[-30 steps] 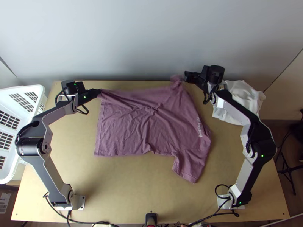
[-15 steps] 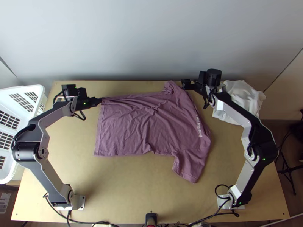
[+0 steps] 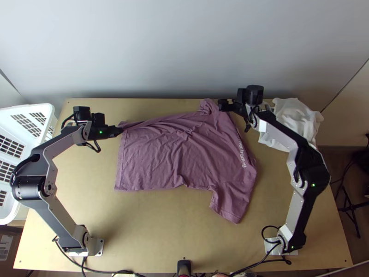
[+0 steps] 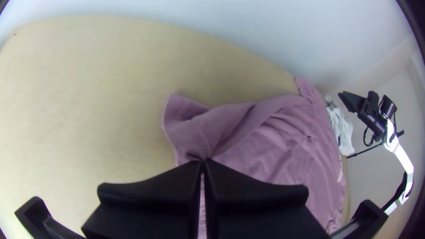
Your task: Fold the t-shirt
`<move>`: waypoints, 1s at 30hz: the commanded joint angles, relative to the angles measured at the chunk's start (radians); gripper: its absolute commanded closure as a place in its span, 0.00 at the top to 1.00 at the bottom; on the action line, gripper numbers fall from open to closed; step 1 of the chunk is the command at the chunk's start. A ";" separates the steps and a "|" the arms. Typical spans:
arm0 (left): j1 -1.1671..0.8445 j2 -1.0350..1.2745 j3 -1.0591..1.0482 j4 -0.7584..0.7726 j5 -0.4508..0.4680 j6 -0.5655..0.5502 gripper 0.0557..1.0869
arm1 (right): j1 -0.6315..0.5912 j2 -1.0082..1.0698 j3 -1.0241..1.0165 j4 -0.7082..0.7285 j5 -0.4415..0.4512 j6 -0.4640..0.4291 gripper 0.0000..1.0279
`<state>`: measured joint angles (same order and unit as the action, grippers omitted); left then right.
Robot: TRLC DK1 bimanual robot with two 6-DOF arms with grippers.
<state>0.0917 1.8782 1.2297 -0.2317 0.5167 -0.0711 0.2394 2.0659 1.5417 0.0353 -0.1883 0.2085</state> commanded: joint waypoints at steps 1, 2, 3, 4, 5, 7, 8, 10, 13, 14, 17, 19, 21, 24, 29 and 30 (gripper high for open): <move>-0.012 0.007 0.005 -0.009 0.016 0.013 0.04 | 0.006 0.095 0.087 -0.026 -0.002 0.002 0.93; -0.014 0.009 0.008 -0.009 0.016 0.013 0.04 | 0.008 0.105 0.097 -0.028 -0.002 0.003 0.93; -0.015 0.010 0.010 -0.009 0.016 0.013 0.04 | 0.009 0.112 0.106 -0.034 -0.002 0.005 0.93; -0.017 0.010 0.011 -0.009 0.016 0.013 0.04 | 0.011 0.119 0.115 -0.044 -0.002 0.005 0.93; -0.017 0.009 0.016 -0.009 0.016 0.011 0.04 | 0.012 0.126 0.126 -0.054 -0.002 0.005 0.93; -0.017 0.009 0.024 -0.009 0.017 0.010 0.04 | 0.012 0.143 0.150 -0.066 -0.002 0.003 0.93; -0.017 0.010 0.028 -0.009 0.017 0.010 0.04 | 0.011 0.154 0.166 -0.075 -0.002 0.003 0.93; -0.017 0.009 0.033 -0.009 0.017 0.008 0.04 | 0.011 0.174 0.193 -0.083 -0.002 0.002 0.93; -0.017 0.006 0.034 -0.011 0.017 0.008 0.04 | 0.011 0.206 0.247 -0.118 -0.003 0.003 0.93; -0.017 0.004 0.036 -0.014 0.017 0.008 0.04 | 0.012 0.220 0.271 -0.143 -0.002 0.003 0.93; -0.017 -0.001 0.040 -0.020 0.017 0.008 0.04 | 0.015 0.253 0.321 -0.192 -0.002 0.003 0.93; -0.020 -0.010 0.042 -0.026 0.017 0.007 0.04 | 0.015 0.258 0.325 -0.193 -0.002 0.003 0.93; -0.024 -0.025 0.045 -0.043 0.017 0.007 0.04 | 0.014 0.261 0.325 -0.195 -0.002 0.003 0.93; -0.032 -0.042 0.045 -0.075 0.017 0.007 0.04 | 0.012 0.281 0.351 -0.255 -0.002 0.003 0.93; -0.043 -0.065 0.027 -0.089 0.016 0.008 0.04 | 0.020 0.324 0.406 -0.385 -0.002 -0.012 0.84; -0.044 -0.065 0.025 -0.090 0.016 0.007 0.04 | 0.020 0.324 0.405 -0.385 -0.002 -0.014 0.82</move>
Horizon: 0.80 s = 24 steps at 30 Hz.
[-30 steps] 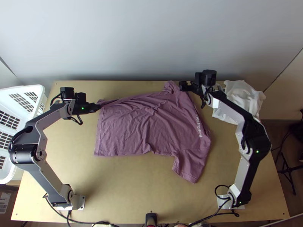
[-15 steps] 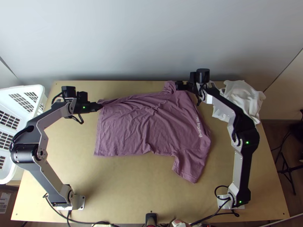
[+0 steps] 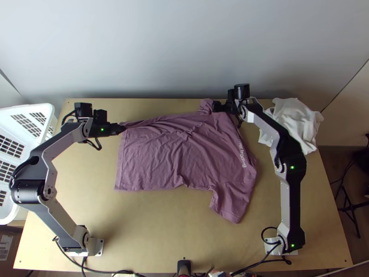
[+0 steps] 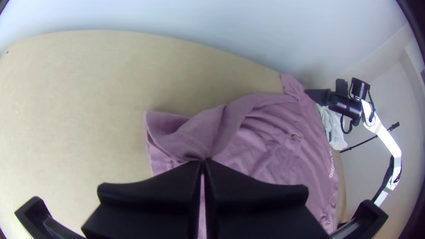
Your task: Fold the t-shirt
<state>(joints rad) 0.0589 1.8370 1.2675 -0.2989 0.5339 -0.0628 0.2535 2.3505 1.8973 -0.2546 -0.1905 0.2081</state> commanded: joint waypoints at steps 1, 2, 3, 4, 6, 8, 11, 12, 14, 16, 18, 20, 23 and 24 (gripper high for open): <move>-0.013 -0.025 -0.013 -0.025 -0.002 -0.003 0.04 | 0.006 0.039 0.051 -0.095 0.000 -0.013 0.77; -0.016 -0.025 -0.013 -0.026 -0.005 -0.006 0.04 | 0.006 0.039 0.052 -0.095 0.000 -0.015 0.68; -0.021 -0.025 -0.014 -0.026 -0.006 -0.011 0.04 | 0.003 0.039 0.055 -0.091 0.002 -0.015 0.54; -0.027 -0.027 -0.016 -0.026 -0.009 -0.012 0.04 | 0.000 0.039 0.059 -0.078 0.002 -0.015 0.38; -0.034 -0.032 -0.022 -0.026 -0.012 -0.015 0.04 | -0.007 0.039 0.074 -0.072 0.000 -0.013 0.15; -0.039 -0.033 -0.028 -0.026 -0.014 -0.017 0.04 | -0.010 0.039 0.094 -0.072 0.000 -0.003 0.03; -0.041 -0.039 -0.033 -0.026 -0.015 -0.023 0.04 | -0.010 0.012 0.091 -0.066 0.000 0.007 0.03; -0.042 -0.042 -0.034 -0.026 -0.015 -0.023 0.04 | -0.010 -0.003 0.085 -0.066 0.000 0.008 0.03; -0.042 -0.047 -0.040 -0.026 -0.015 -0.023 0.04 | -0.010 -0.059 0.046 -0.055 0.002 0.024 0.03; -0.042 -0.048 -0.045 -0.026 -0.015 -0.020 0.04 | -0.016 -0.122 -0.017 -0.006 0.002 0.036 0.03; -0.042 -0.048 -0.048 -0.026 -0.015 -0.019 0.04 | -0.017 -0.183 -0.098 0.055 0.006 0.036 0.03; -0.041 -0.047 -0.049 -0.025 -0.017 -0.017 0.04 | -0.010 -0.278 -0.208 0.144 0.045 0.036 0.03; -0.039 -0.044 -0.053 -0.023 -0.018 -0.015 0.04 | 0.029 -0.419 -0.320 0.186 0.066 0.039 0.03; -0.039 -0.041 -0.056 -0.022 -0.018 -0.015 0.04 | 0.047 -0.451 -0.348 0.186 0.072 0.040 0.03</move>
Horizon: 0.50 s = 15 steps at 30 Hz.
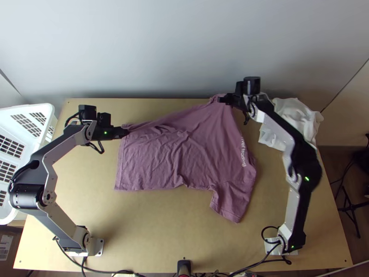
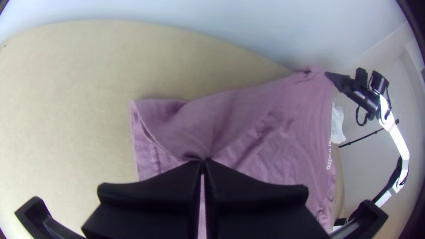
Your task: Fold the t-shirt
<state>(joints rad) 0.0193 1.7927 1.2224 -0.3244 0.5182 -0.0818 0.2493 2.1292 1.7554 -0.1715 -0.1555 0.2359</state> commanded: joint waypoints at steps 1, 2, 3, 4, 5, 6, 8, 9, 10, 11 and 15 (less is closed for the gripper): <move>0.001 0.008 -0.012 0.007 -0.004 0.005 0.04 | 0.076 -0.253 -0.228 0.101 0.047 0.005 0.05; 0.001 0.016 -0.012 0.007 -0.004 0.005 0.04 | 0.107 -0.282 -0.263 0.098 0.051 -0.004 0.18; 0.001 0.022 -0.012 0.008 -0.007 0.007 0.04 | 0.142 -0.308 -0.307 0.098 0.057 -0.024 0.39; -0.001 0.025 -0.012 0.010 -0.012 0.008 0.04 | 0.166 -0.321 -0.335 0.098 0.060 -0.038 0.59; -0.001 0.027 -0.011 0.012 -0.015 0.008 0.04 | 0.189 -0.330 -0.366 0.098 0.068 -0.052 0.82; -0.002 0.030 -0.006 0.013 -0.015 0.010 0.04 | 0.203 -0.322 -0.393 0.098 0.083 -0.066 0.95; -0.007 0.033 -0.001 0.013 -0.015 0.011 0.04 | 0.197 -0.302 -0.402 0.098 0.083 -0.078 0.95; -0.013 0.034 0.005 0.013 -0.017 0.014 0.04 | 0.173 -0.284 -0.410 0.098 0.082 -0.083 0.95; -0.015 0.034 0.008 0.013 -0.020 0.014 0.04 | 0.168 -0.276 -0.412 0.098 0.082 -0.084 0.95; -0.018 0.033 0.009 0.012 -0.023 0.017 0.04 | 0.145 -0.264 -0.421 0.098 0.082 -0.087 0.96; -0.018 0.031 0.009 0.010 -0.024 0.025 0.04 | 0.107 -0.249 -0.422 0.110 0.083 -0.087 0.96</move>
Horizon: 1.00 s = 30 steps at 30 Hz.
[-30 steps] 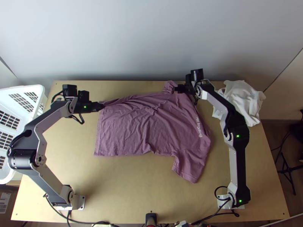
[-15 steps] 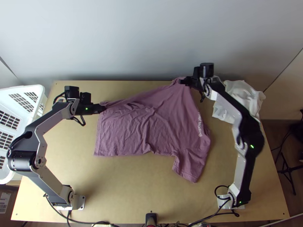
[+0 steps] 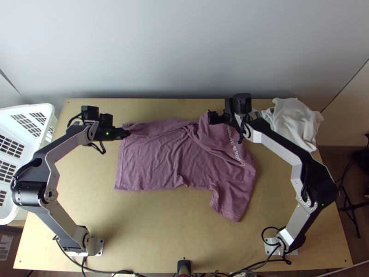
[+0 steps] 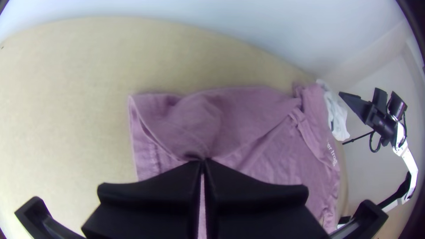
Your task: Fold the t-shirt
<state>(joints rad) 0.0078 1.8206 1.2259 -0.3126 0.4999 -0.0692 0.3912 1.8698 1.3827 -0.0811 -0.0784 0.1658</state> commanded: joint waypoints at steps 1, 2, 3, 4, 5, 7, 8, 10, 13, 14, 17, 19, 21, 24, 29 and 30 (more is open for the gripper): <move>-0.006 0.003 0.006 -0.002 -0.009 0.012 0.04 | -0.048 0.017 -0.045 0.021 0.005 -0.017 0.95; -0.005 0.003 0.006 -0.002 -0.009 0.014 0.04 | -0.061 0.028 -0.039 0.023 0.005 -0.017 0.95; -0.005 0.005 0.006 -0.002 -0.009 0.014 0.04 | -0.074 0.038 -0.033 0.024 0.005 -0.014 0.95; -0.005 0.003 0.006 -0.002 -0.009 0.012 0.04 | -0.086 0.052 -0.024 0.024 0.005 -0.011 0.95; -0.005 0.003 0.006 -0.002 -0.011 0.012 0.04 | -0.094 0.065 -0.019 0.024 0.005 -0.009 0.95; -0.006 0.003 0.004 -0.002 -0.011 0.012 0.04 | -0.109 0.095 -0.008 0.024 0.005 -0.009 0.95; -0.006 0.003 0.004 -0.002 -0.011 0.012 0.04 | -0.110 0.109 -0.005 0.024 0.005 -0.008 0.95; -0.008 0.003 0.003 -0.002 -0.011 0.012 0.04 | -0.112 0.138 0.004 0.024 0.005 -0.012 0.95; -0.009 0.000 0.001 -0.003 -0.018 0.014 0.04 | -0.110 0.183 0.027 0.024 0.005 -0.009 0.95; -0.009 0.000 0.001 -0.003 -0.023 0.014 0.04 | -0.110 0.193 0.036 0.024 0.005 -0.006 0.95; -0.009 -0.006 0.001 -0.005 -0.029 0.017 0.04 | -0.100 0.232 0.076 0.024 0.005 0.008 0.95; -0.009 -0.007 0.000 -0.010 -0.031 0.019 0.04 | -0.098 0.255 0.108 0.024 0.005 0.014 0.95; -0.009 -0.012 -0.008 -0.010 -0.031 0.020 0.04 | -0.098 0.282 0.150 0.024 0.006 0.029 0.95; -0.011 -0.015 -0.022 -0.003 -0.034 0.020 0.04 | -0.100 0.318 0.199 0.024 0.008 0.043 0.90; -0.012 -0.017 -0.042 0.003 -0.044 0.020 0.04 | -0.087 0.348 0.223 0.021 0.012 0.057 0.78; -0.011 -0.018 -0.042 0.003 -0.044 0.020 0.04 | -0.084 0.353 0.222 0.021 0.016 0.054 0.67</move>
<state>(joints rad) -0.0040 1.8072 1.2018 -0.3161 0.4656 -0.0509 0.2935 2.1727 1.5623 -0.0551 -0.0677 0.2062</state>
